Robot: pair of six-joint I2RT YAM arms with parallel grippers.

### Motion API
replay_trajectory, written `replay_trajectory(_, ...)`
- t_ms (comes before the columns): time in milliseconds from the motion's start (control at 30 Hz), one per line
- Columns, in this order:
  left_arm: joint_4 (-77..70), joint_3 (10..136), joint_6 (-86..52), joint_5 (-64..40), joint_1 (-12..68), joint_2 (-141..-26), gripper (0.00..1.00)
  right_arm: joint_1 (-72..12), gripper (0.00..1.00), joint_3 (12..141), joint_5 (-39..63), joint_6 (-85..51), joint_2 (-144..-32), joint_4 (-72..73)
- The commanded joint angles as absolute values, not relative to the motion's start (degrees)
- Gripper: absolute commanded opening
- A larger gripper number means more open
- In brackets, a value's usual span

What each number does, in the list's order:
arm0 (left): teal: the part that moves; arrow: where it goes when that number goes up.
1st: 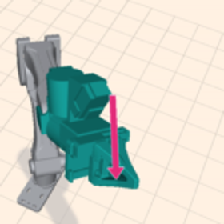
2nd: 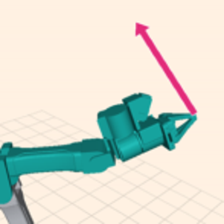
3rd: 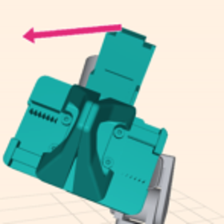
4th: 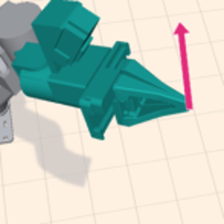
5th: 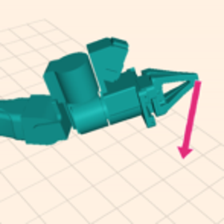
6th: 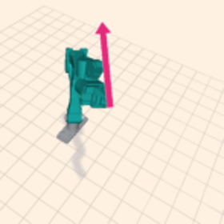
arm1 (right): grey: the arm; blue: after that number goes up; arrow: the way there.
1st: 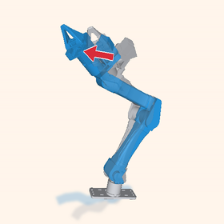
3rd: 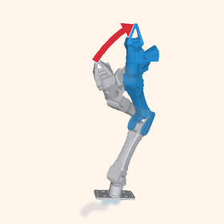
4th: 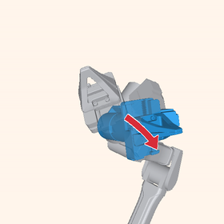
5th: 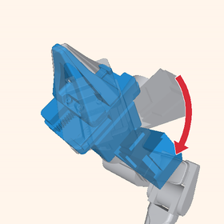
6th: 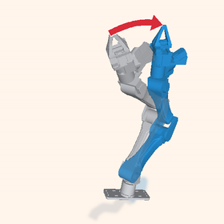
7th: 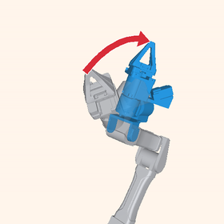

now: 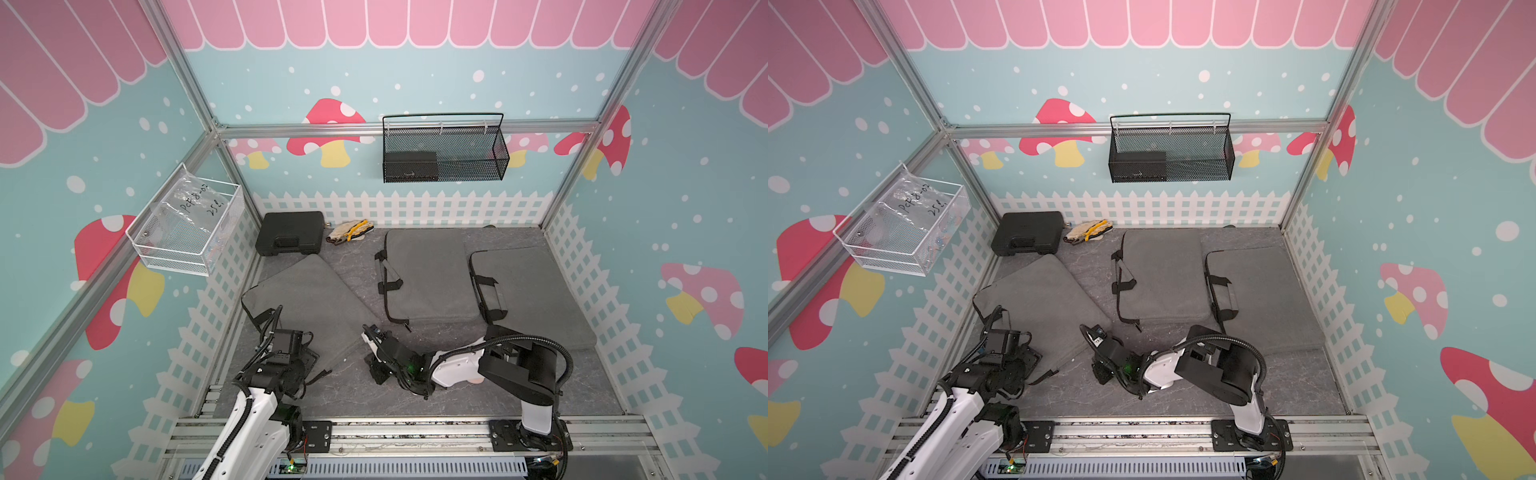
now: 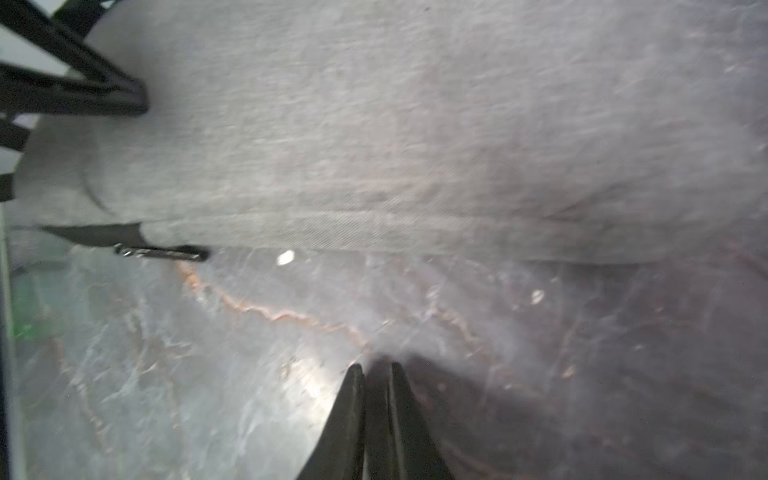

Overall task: Put the mouse into the laptop bag
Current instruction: Adjust the zippered laptop bag at the center of the board.

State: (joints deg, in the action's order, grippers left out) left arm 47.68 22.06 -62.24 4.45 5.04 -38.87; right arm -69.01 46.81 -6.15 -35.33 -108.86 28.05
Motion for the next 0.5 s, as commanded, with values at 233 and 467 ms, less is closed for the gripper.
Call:
replay_trajectory(233,51.5,30.7,-54.9,12.4,-0.7,-43.4,0.81,-75.7,0.23,42.8,-8.4,-40.8,-104.7,33.6)
replay_trajectory(467,55.0,33.8,-57.3,13.5,-2.6,-43.5,0.84,-74.1,0.62,41.0,-17.6,-35.7,-97.9,30.6)
